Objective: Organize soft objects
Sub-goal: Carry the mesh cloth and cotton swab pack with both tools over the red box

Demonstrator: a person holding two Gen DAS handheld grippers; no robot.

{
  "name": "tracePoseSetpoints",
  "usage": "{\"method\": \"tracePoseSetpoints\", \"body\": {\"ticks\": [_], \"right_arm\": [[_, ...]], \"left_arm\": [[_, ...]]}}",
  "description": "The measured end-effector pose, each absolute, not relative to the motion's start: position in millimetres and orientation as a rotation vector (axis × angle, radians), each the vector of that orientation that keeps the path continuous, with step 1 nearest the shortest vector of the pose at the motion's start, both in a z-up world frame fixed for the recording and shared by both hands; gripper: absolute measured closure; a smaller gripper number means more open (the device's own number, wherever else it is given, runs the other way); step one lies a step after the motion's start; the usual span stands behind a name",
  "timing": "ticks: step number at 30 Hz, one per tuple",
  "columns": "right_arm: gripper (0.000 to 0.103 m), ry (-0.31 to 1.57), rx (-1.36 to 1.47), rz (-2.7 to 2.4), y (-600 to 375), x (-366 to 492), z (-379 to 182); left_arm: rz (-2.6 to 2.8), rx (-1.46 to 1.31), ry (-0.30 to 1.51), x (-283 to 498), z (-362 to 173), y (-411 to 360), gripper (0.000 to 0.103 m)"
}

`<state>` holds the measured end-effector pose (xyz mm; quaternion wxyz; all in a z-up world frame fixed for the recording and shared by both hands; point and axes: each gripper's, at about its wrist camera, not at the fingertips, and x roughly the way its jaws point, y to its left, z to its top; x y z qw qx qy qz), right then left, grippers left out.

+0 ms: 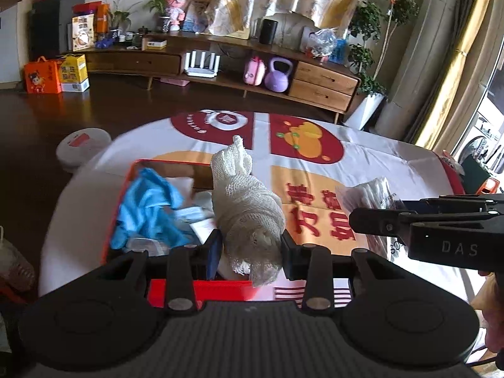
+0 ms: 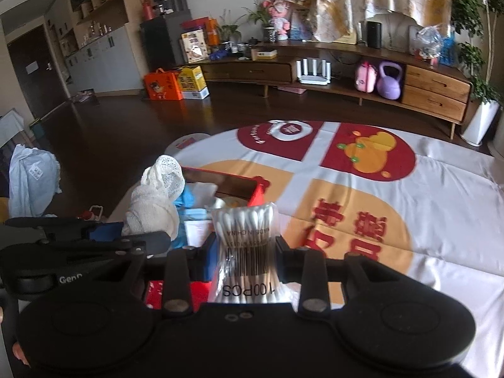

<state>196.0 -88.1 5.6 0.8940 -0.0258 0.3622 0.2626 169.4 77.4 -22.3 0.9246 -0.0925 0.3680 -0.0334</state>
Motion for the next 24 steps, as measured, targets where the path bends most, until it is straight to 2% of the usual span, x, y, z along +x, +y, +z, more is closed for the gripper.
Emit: {"method": "tracePoseSetpoints", "body": {"ticks": [10,24], "right_arm": [[0.069,0.757,-0.088,0.575,-38,207,-2],[0.069,0.827,-0.099,0.559,10,255,-42]], "left_arm": [[-0.03,-0.141,0.796,175,-30,122,0.066],[0.005,-0.135,0.888,200,-75,156,0.066]]}}
